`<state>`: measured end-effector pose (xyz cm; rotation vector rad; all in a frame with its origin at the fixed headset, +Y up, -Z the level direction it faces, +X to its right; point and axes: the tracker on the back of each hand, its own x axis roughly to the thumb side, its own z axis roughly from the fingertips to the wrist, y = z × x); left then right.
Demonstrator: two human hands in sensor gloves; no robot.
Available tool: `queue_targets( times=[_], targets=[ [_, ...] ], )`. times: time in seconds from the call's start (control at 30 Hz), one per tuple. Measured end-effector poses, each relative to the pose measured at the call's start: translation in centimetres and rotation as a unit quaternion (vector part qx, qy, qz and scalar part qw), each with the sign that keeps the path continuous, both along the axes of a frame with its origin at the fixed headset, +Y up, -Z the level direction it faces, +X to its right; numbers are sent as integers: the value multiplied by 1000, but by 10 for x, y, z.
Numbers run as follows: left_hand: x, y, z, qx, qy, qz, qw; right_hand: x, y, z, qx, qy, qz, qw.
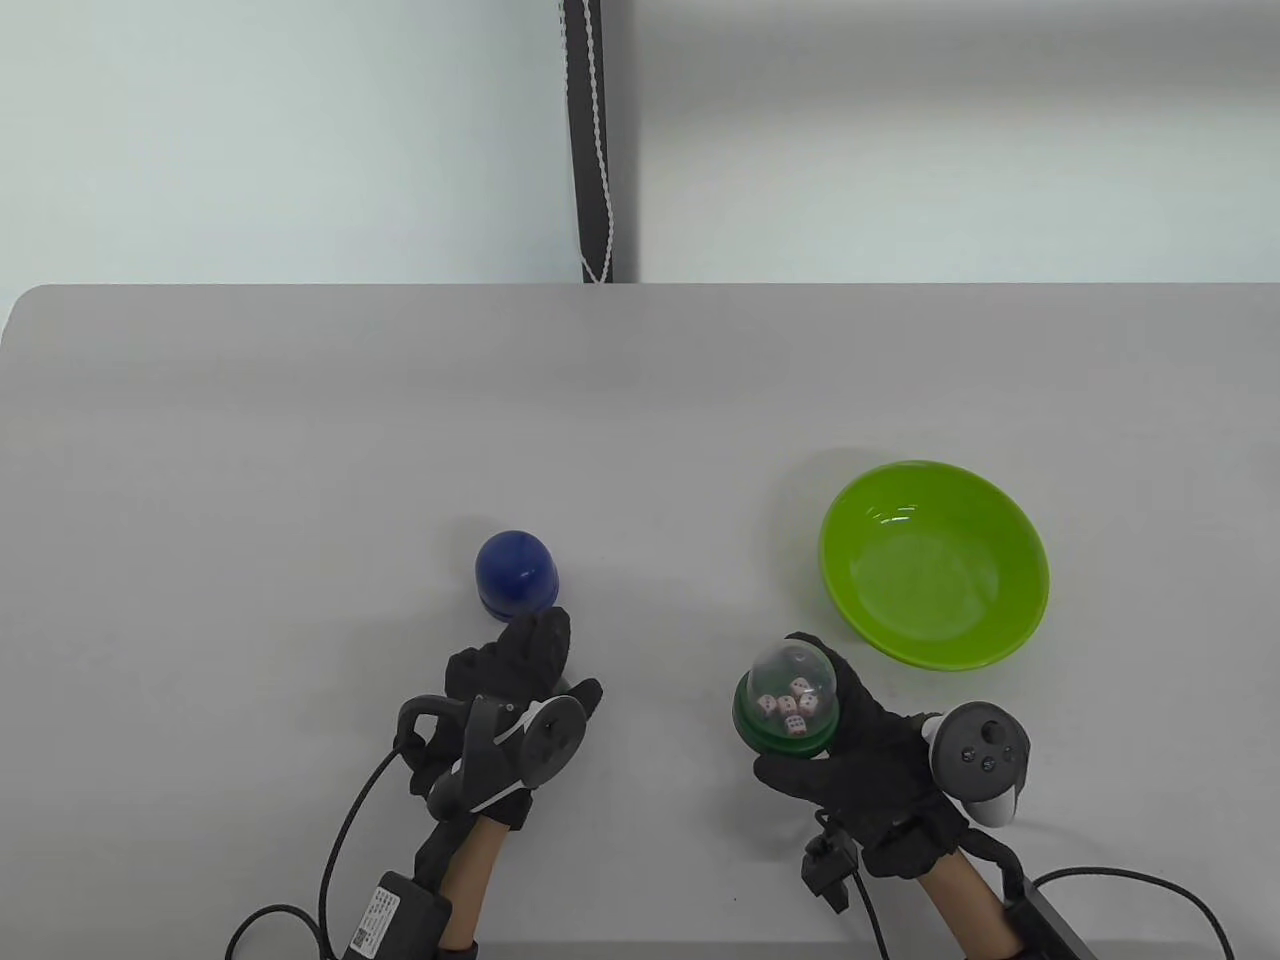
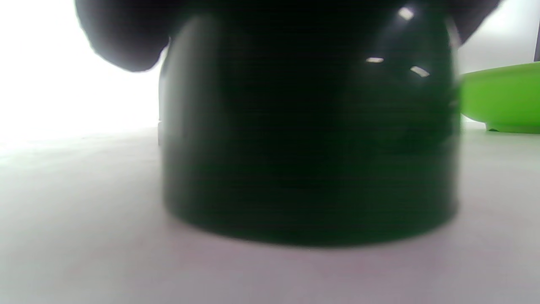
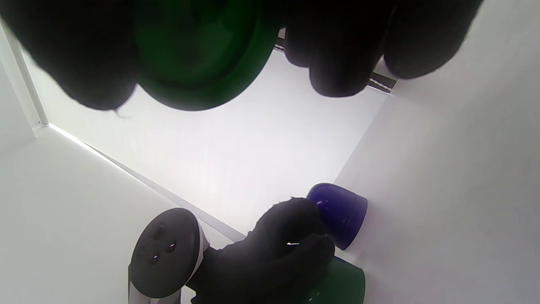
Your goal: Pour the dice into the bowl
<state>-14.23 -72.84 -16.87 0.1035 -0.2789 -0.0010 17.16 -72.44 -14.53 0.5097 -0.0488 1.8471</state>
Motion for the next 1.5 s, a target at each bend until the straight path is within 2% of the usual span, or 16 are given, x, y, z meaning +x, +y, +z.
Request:
queue_targets(
  times=[0.17,0.3,0.37,0.43,0.63,0.73,0.97,1.03,1.1,1.13,1.23,1.3,1.37,1.4,1.5],
  targets=[
    [-5,10,3,22,12,27,999,0,0,0,5,-6,11,1000],
    [-12,29,10,51,9,103,993,1,-2,-2,3,-11,18,1000],
    [-12,37,12,59,-19,169,984,0,-3,-4,0,-4,17,1000],
    [-4,46,14,22,-53,276,960,0,-2,-4,0,-5,20,1000],
    [41,75,25,3,-133,356,925,-4,-1,-2,15,-4,36,999],
    [69,84,28,-30,-161,383,909,-7,0,0,24,-1,44,999],
    [118,83,27,-51,-182,339,922,-10,4,6,45,-12,57,997],
    [125,79,31,-29,-160,343,925,-11,5,8,59,-16,75,995],
    [127,77,33,28,-148,316,937,-10,8,9,76,-23,97,992],
    [127,76,33,34,-148,299,942,-9,8,10,74,-27,100,992],
    [124,73,35,-26,-130,311,941,-10,7,11,75,-29,83,993],
    [122,73,37,-13,-128,309,942,-12,9,11,77,-20,93,993],
    [122,72,39,6,-119,278,953,-13,8,11,86,-25,116,989],
    [122,71,40,12,-123,273,954,-13,7,12,89,-28,124,988],
    [121,65,39,42,-126,314,940,-14,7,12,85,-36,121,988]
  ],
)
